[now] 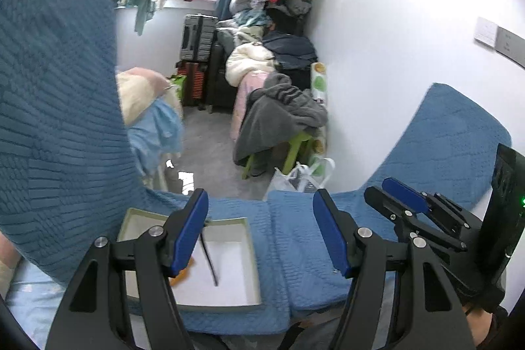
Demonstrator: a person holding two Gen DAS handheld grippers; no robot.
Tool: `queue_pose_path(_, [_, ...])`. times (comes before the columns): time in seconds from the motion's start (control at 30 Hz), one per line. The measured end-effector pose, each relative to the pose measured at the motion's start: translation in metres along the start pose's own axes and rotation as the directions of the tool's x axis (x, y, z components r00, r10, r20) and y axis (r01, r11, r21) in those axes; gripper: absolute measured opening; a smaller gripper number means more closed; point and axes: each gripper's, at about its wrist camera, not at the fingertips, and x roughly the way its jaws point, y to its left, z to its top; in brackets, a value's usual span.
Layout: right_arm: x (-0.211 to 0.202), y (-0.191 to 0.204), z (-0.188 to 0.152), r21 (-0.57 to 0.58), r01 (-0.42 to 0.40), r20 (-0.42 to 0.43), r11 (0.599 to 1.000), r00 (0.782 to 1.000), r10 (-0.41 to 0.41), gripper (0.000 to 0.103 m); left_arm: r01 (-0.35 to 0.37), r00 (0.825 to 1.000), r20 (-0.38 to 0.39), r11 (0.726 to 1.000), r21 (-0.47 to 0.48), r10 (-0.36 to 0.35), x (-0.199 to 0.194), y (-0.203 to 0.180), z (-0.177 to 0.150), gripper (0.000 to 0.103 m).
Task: Organize jewelry
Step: 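Move both open tools back toward the remaining jewelry on the cushion, then grasp the red-bead chain with the left tool while the right tool grasps the black patterned ring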
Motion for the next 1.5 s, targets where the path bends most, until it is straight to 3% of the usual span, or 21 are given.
queue_pose_path(0.27, [-0.020, -0.034, -0.023, 0.041, 0.051, 0.011, 0.998, 0.999, -0.051, 0.031, 0.075, 0.997, -0.017, 0.996, 0.038, -0.074, 0.018, -0.041, -0.015, 0.067])
queue_pose_path(0.33, [-0.025, -0.044, -0.032, 0.055, 0.070, 0.011, 0.996, 0.997, -0.070, 0.031, 0.114, 0.993, -0.041, 0.992, 0.050, -0.112, 0.029, -0.051, -0.022, 0.067])
queue_pose_path(0.63, [-0.049, -0.096, -0.072, 0.109, 0.157, -0.021, 0.981, 0.988, -0.156, 0.031, 0.160, 0.979, -0.133, 0.986, 0.041, -0.153, 0.071, -0.087, -0.057, 0.067])
queue_pose_path(0.9, [-0.047, -0.143, -0.121, 0.159, 0.239, -0.064, 0.958, 0.971, -0.232, 0.031, 0.218, 0.950, -0.238, 0.975, 0.050, -0.200, 0.116, -0.115, -0.093, 0.067])
queue_pose_path(1.07, [-0.034, -0.172, -0.165, 0.191, 0.277, -0.132, 0.942, 0.958, -0.255, 0.031, 0.266, 0.920, -0.308, 0.963, 0.042, -0.241, 0.147, -0.130, -0.116, 0.066])
queue_pose_path(1.37, [-0.009, -0.202, -0.199, 0.230, 0.266, -0.200, 0.936, 0.954, -0.222, 0.030, 0.263, 0.897, -0.373, 0.965, 0.024, -0.235, 0.192, -0.144, -0.143, 0.066])
queue_pose_path(1.5, [0.009, -0.215, -0.213, 0.256, 0.257, -0.243, 0.932, 0.950, -0.195, 0.030, 0.258, 0.887, -0.401, 0.966, 0.018, -0.230, 0.215, -0.147, -0.151, 0.061])
